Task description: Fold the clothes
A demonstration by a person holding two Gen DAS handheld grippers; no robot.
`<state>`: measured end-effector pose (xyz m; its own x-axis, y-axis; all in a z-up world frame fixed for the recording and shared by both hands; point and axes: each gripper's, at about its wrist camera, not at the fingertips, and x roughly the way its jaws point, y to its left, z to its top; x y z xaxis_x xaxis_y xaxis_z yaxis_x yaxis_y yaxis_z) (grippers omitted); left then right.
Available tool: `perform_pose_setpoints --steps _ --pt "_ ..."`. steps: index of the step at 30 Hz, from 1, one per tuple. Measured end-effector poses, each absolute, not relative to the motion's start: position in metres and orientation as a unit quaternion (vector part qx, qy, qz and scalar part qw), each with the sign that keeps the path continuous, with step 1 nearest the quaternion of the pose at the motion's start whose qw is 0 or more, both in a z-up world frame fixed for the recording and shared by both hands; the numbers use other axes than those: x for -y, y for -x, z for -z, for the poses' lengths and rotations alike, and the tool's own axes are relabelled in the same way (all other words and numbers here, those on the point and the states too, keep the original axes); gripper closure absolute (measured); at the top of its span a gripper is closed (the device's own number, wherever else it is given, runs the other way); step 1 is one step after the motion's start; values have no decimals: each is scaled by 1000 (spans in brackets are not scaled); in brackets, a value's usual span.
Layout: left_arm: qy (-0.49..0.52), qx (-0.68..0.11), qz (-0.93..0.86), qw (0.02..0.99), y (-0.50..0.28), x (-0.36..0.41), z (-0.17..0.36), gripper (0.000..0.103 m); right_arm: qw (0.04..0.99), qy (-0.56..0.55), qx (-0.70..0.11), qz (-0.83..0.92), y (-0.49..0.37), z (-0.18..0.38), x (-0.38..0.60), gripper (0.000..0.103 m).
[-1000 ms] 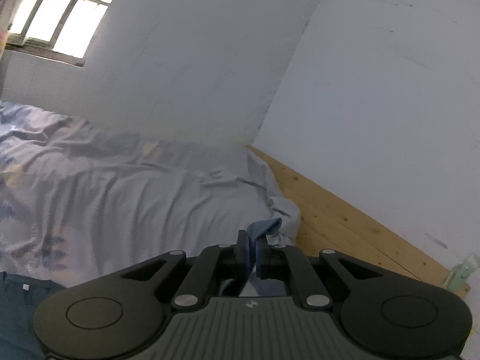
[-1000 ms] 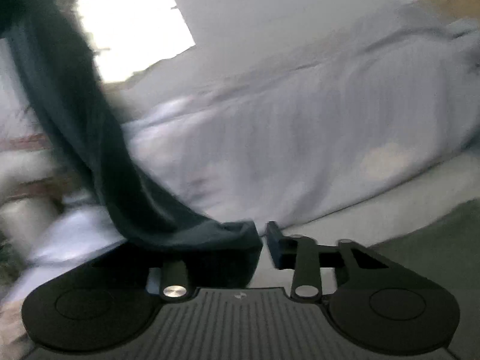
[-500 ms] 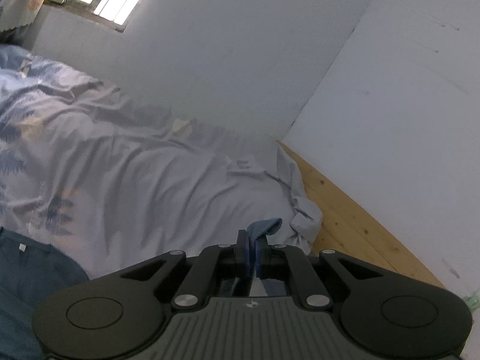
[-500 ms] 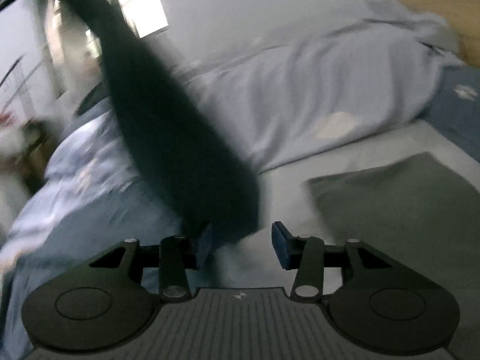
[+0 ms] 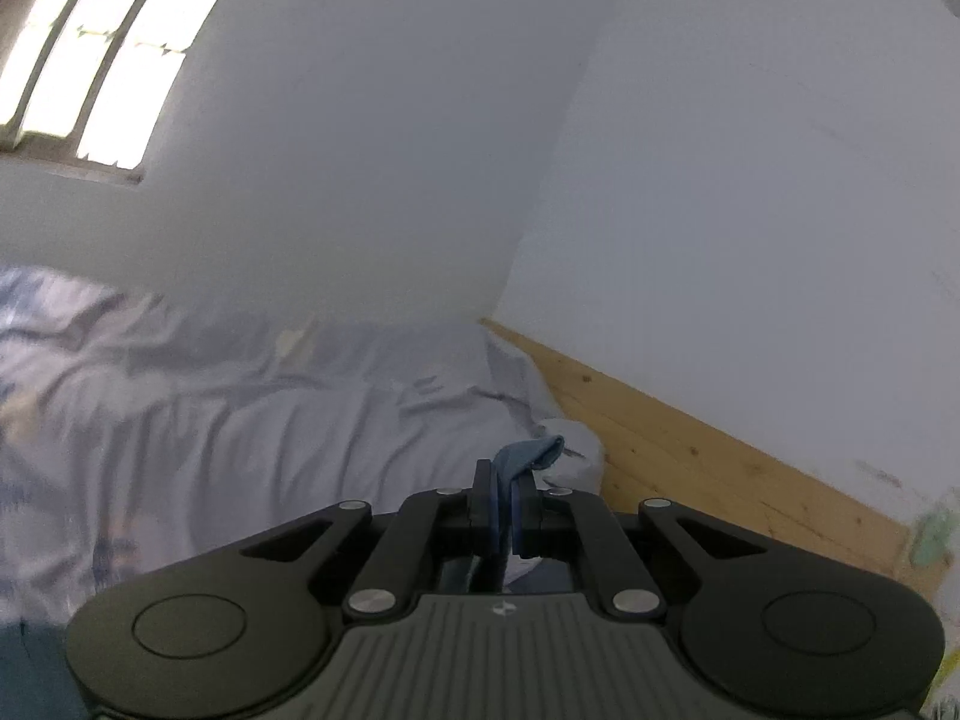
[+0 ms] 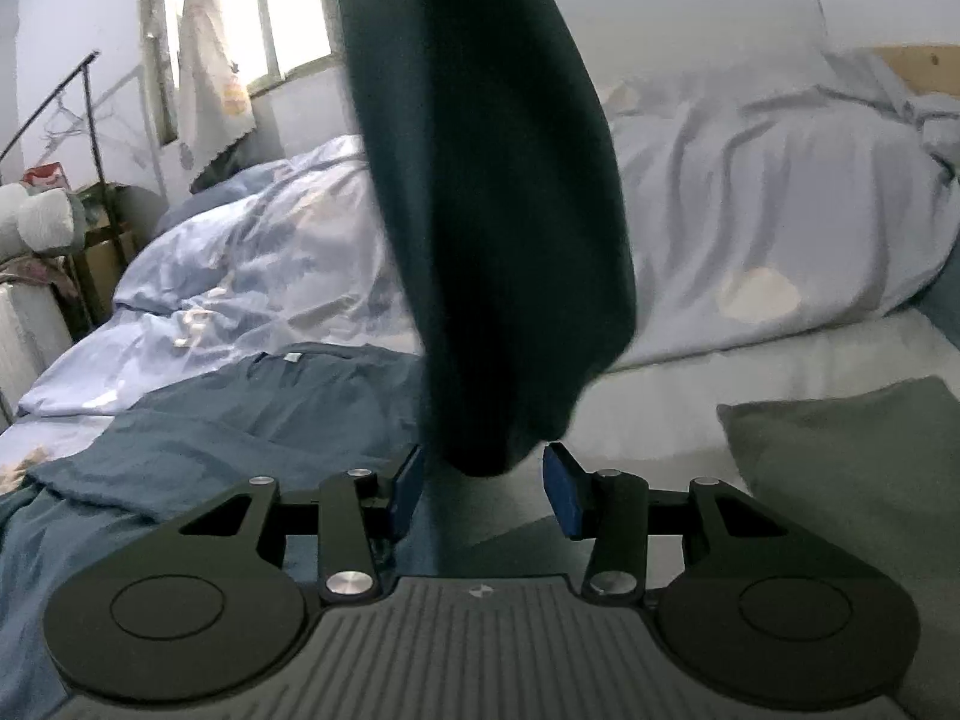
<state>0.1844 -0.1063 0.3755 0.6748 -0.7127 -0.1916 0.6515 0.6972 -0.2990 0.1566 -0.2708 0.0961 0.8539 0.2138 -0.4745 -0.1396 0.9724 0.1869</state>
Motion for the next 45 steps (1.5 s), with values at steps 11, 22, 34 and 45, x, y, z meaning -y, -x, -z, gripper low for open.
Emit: perform_pose_setpoints --steps 11,22,34,45 --pt "-162 -68 397 901 -135 88 -347 101 956 -34 -289 -47 -146 -76 311 87" --pt "-298 -28 390 871 -48 60 -265 100 966 -59 -196 -159 -36 -148 322 79" --pt "-313 -72 437 840 -17 47 -232 100 922 210 -33 -324 30 -226 232 54" --pt "-81 -165 403 897 -5 -4 -201 91 881 299 -75 -358 35 -192 180 100"
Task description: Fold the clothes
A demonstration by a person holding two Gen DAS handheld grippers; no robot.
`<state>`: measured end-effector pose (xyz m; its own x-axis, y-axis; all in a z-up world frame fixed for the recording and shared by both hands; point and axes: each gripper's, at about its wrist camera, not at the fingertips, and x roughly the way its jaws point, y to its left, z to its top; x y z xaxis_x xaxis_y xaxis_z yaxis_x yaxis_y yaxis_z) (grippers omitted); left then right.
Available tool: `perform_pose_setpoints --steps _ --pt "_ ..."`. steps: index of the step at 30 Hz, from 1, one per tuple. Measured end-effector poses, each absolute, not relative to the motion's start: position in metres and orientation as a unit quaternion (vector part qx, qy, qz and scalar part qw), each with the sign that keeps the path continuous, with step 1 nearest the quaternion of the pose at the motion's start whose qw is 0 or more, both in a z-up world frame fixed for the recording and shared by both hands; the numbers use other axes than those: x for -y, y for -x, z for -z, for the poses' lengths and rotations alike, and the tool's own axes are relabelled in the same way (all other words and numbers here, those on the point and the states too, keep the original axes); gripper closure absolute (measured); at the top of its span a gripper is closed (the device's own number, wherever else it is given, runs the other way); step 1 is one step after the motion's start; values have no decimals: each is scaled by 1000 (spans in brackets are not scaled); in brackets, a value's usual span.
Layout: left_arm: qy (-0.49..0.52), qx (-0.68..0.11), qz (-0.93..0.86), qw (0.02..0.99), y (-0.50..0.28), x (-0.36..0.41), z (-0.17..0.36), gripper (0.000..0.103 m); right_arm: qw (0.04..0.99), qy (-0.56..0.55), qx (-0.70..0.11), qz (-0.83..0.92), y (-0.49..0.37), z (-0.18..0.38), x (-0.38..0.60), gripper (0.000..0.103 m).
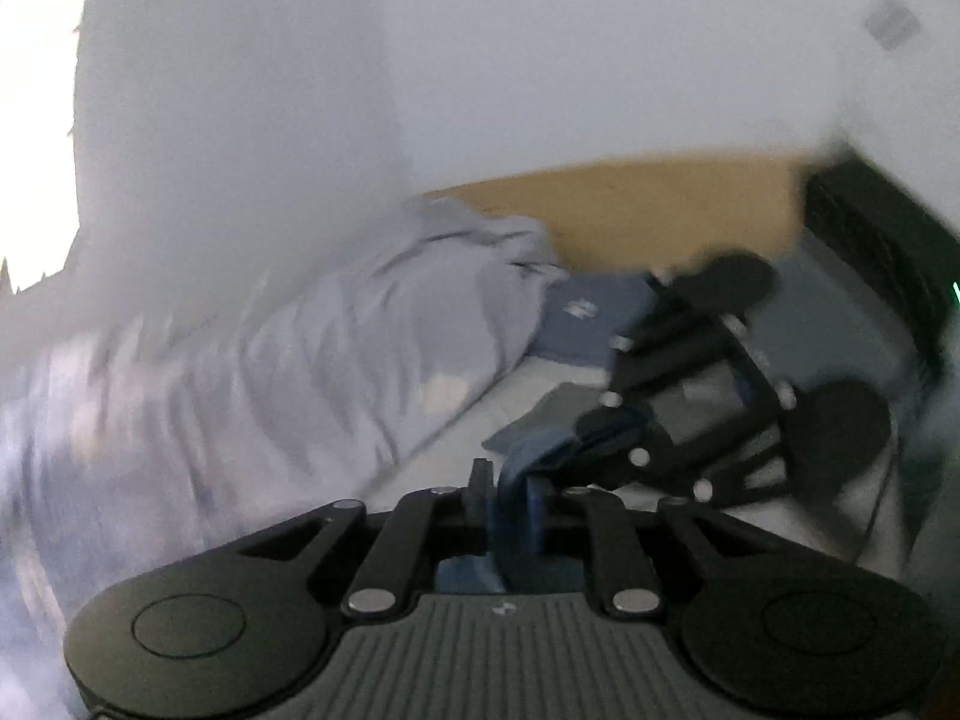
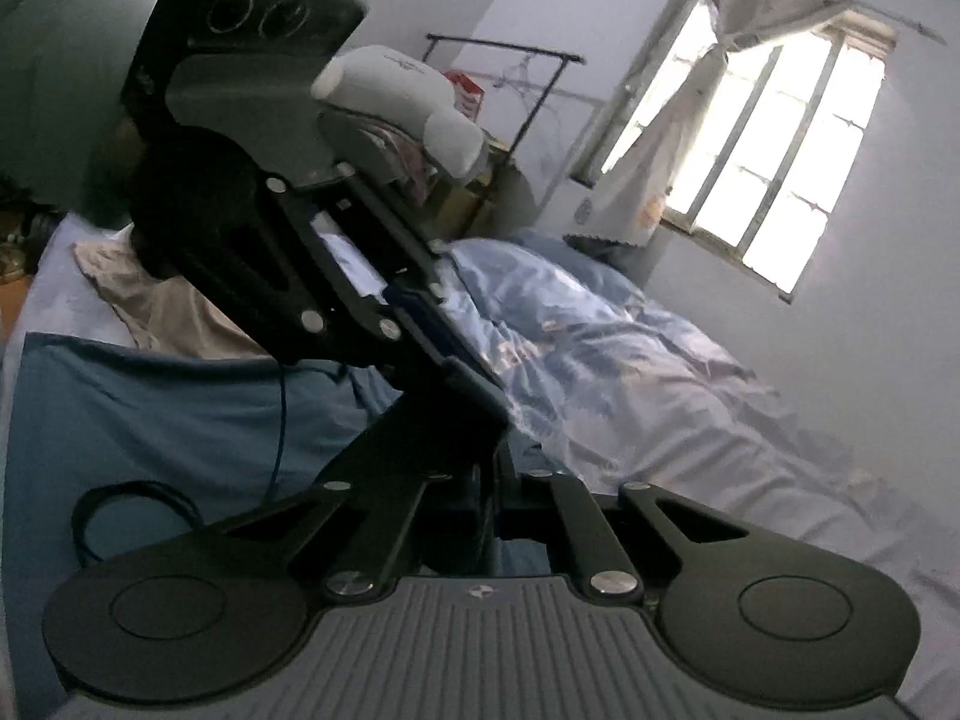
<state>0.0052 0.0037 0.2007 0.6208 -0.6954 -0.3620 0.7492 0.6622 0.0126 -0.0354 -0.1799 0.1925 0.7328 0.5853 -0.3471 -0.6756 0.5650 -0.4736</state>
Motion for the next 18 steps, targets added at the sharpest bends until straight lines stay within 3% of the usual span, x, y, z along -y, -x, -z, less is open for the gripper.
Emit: perform_pose_setpoints --steps 2,5,11,14,18 --pt "42 -195 377 904 -1 -26 -182 85 881 307 -86 -351 38 -188 172 100" --pt "240 -235 340 878 17 -56 -143 68 878 327 -92 -336 43 -186 157 100" --pt "585 -226 301 718 47 -85 -69 43 871 365 -83 -319 64 -180 144 100" --pt "698 -221 280 621 50 -88 -36 40 874 368 -79 -306 75 -173 139 100" --pt "765 -214 257 550 50 -84 -7 40 877 375 -77 -291 95 -161 138 100"
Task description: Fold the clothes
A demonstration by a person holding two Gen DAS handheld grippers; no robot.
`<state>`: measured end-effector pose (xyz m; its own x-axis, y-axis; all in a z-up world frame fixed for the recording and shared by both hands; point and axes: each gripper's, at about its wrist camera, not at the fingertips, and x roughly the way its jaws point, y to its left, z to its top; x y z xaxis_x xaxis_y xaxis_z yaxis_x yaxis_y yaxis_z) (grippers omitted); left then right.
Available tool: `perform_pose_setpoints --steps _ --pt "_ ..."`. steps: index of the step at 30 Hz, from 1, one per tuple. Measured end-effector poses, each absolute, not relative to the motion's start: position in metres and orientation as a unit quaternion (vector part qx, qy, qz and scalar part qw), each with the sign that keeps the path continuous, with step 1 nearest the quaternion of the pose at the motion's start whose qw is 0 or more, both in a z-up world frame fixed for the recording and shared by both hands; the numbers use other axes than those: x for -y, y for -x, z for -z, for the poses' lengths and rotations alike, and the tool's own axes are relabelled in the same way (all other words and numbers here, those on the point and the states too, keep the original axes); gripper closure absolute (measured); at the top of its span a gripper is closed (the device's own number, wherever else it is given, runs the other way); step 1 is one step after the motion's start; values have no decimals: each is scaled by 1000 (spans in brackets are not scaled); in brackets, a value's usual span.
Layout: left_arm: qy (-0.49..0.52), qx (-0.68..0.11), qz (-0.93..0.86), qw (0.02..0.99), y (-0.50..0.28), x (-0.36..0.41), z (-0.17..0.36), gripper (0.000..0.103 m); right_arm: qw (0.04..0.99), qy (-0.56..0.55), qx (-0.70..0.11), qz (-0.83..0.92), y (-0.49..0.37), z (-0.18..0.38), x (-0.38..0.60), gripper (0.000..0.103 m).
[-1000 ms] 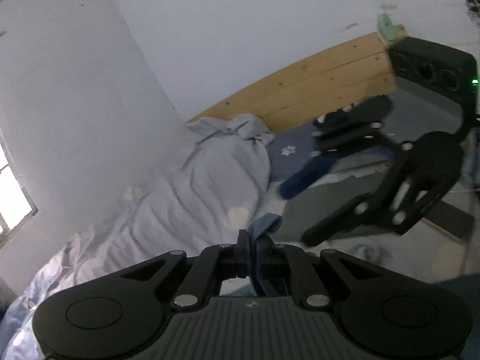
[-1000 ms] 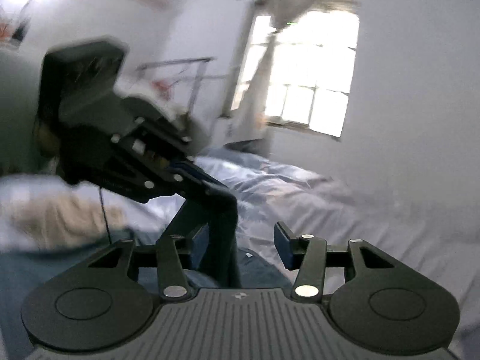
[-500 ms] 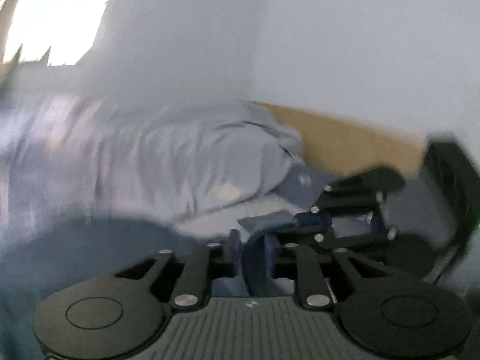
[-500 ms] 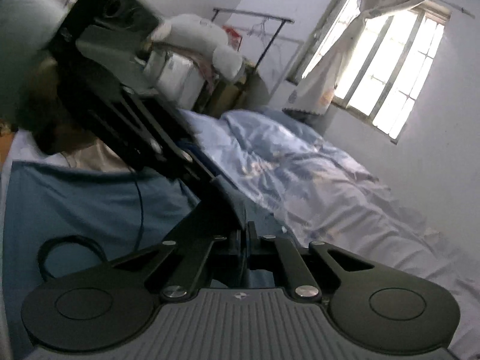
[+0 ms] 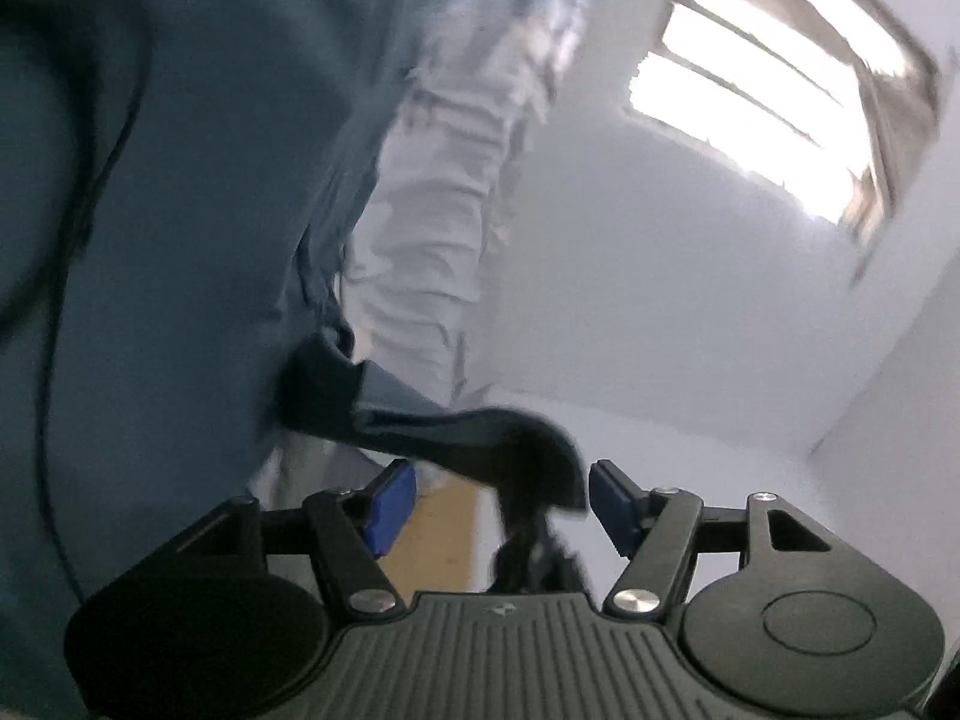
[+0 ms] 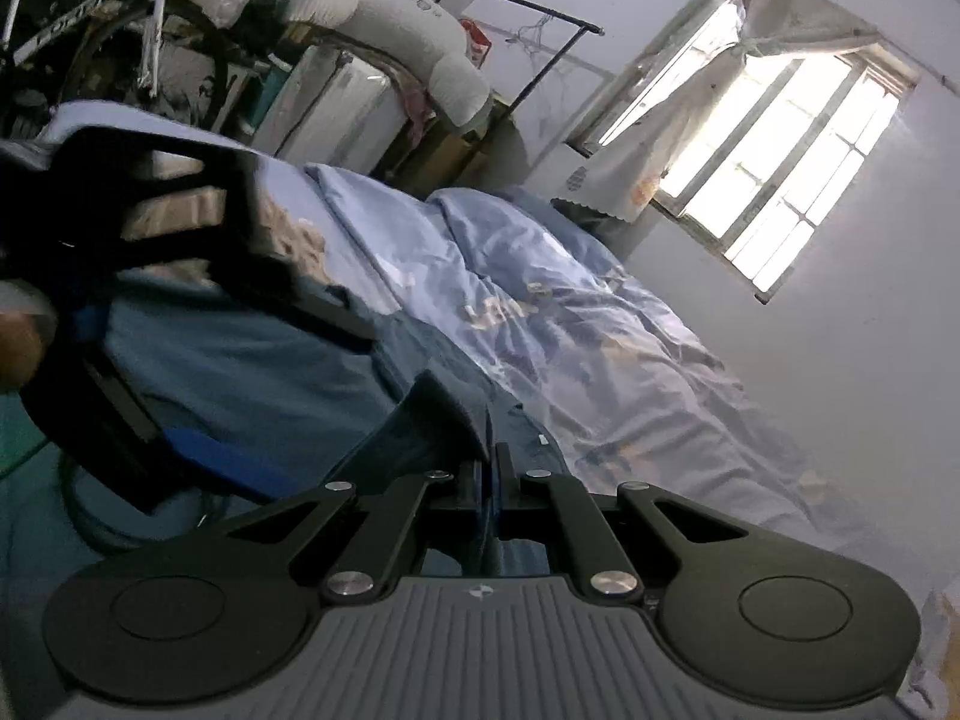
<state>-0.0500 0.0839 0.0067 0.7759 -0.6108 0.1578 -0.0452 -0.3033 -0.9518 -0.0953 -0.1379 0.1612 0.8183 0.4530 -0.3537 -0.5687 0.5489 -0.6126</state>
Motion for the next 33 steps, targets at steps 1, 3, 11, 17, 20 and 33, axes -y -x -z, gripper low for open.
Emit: perform_pose_setpoints --steps 1,3,11,17,20,33 --pt "777 -211 251 537 50 -81 -1 40 878 374 -78 -289 100 -158 138 100" --pt "797 -207 230 518 48 -77 8 40 881 371 -79 -283 110 -153 139 100" --pt "830 -219 201 472 44 -57 29 40 896 350 -81 -261 127 -148 148 100" --pt "825 -216 201 482 39 -61 24 42 893 355 -77 -265 142 -142 152 100" --pt "812 -221 214 496 39 -61 19 44 891 358 -79 -267 148 -137 155 100" --pt "729 -239 239 595 33 -66 -11 101 894 346 -90 -271 161 -127 160 100"
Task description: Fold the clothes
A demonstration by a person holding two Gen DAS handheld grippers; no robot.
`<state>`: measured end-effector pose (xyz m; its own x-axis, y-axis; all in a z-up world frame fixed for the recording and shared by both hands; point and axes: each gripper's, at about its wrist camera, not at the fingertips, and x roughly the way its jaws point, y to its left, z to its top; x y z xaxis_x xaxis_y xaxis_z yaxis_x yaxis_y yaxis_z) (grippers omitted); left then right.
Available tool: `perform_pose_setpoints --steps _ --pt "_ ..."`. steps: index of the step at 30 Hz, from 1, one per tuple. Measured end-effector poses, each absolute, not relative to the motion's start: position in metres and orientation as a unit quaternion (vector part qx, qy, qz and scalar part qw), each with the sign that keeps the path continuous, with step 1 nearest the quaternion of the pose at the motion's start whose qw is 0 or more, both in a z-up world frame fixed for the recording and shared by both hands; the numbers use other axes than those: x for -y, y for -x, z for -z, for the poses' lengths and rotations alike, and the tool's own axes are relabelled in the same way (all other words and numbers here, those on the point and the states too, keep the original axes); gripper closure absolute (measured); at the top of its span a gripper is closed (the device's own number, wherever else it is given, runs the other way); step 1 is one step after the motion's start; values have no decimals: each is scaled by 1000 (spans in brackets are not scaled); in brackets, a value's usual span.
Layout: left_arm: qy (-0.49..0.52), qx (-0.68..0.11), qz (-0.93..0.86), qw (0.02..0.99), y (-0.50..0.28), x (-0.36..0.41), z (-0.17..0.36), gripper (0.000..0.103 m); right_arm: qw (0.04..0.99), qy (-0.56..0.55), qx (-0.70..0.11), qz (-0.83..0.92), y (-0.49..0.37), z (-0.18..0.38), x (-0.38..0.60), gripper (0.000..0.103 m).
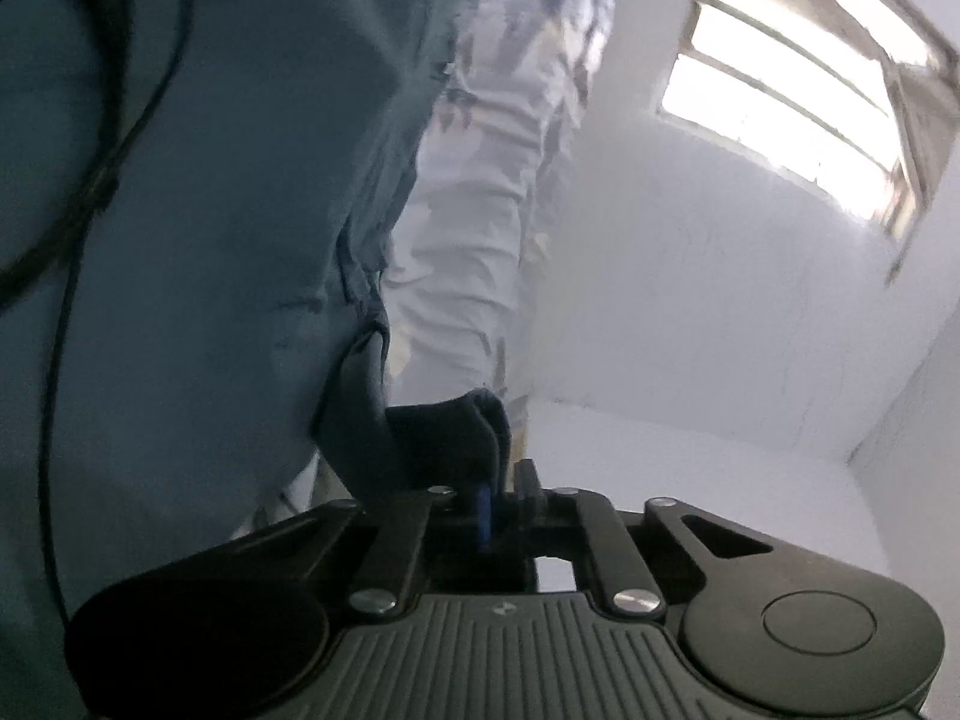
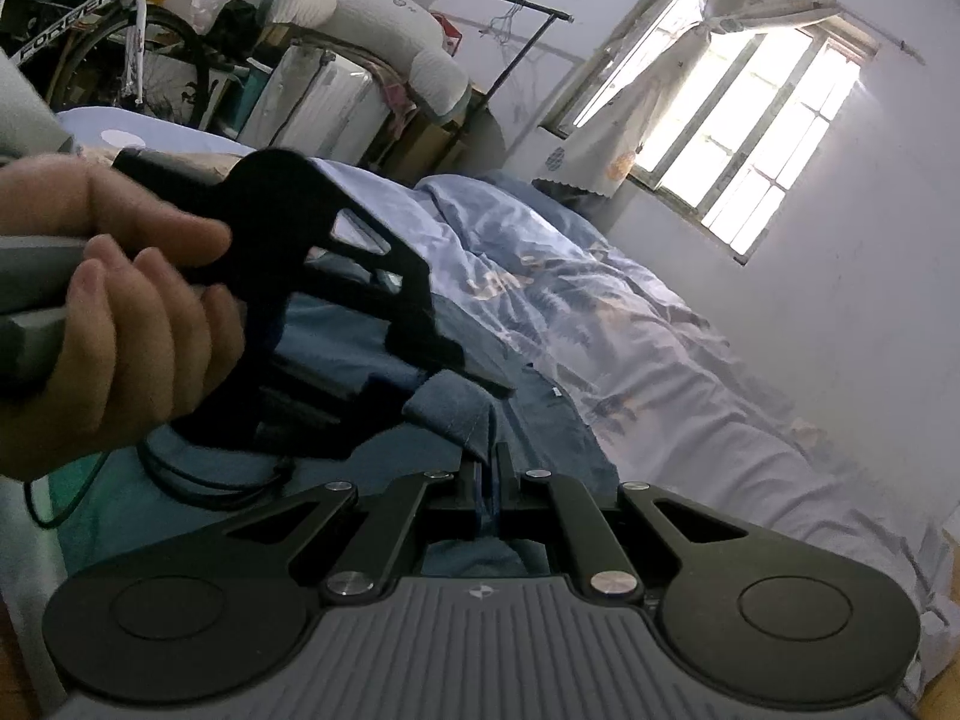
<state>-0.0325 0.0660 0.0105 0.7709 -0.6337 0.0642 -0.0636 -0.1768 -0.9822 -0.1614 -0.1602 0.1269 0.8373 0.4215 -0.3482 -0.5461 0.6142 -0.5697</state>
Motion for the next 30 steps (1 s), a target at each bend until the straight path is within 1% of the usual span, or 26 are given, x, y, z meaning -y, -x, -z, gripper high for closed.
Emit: perform_pose_setpoints --steps 3,6,7,9,10,11,13,15,16,17,21,25,30 --pt "674 -243 253 650 22 -71 -35 101 897 341 -96 -265 160 -124 158 100" --pt "596 -241 274 715 1 -74 -74 101 903 330 -108 -252 156 -121 156 97" --pt "571 -238 282 733 -9 -74 -89 101 908 323 -110 -245 153 -119 157 93" --pt "526 -229 298 763 -30 -73 -121 101 918 301 -120 -227 144 -117 160 83" --pt "506 -226 305 775 -41 -71 -137 101 925 286 -126 -216 138 -116 163 75" --pt "484 -219 313 787 -52 -69 -156 101 931 272 -129 -205 132 -116 166 72" --pt "444 -204 329 808 -71 -59 -194 101 945 241 -138 -174 114 -114 172 72" --pt "409 -189 346 823 -89 -47 -230 101 960 197 -148 -135 90 -112 183 67" --pt "395 -181 352 829 -97 -40 -247 101 966 172 -154 -116 77 -111 190 58" --pt "383 -173 357 834 -105 -33 -263 101 971 148 -160 -99 64 -109 196 54" --pt "330 -159 369 854 -133 0 -312 101 978 80 -183 -61 13 -103 216 54" --pt "307 -153 367 865 -152 23 -338 102 979 70 -181 -60 -27 -96 221 54" --pt "307 -120 369 869 -165 42 -362 102 979 39 -187 -78 -61 -84 229 54"
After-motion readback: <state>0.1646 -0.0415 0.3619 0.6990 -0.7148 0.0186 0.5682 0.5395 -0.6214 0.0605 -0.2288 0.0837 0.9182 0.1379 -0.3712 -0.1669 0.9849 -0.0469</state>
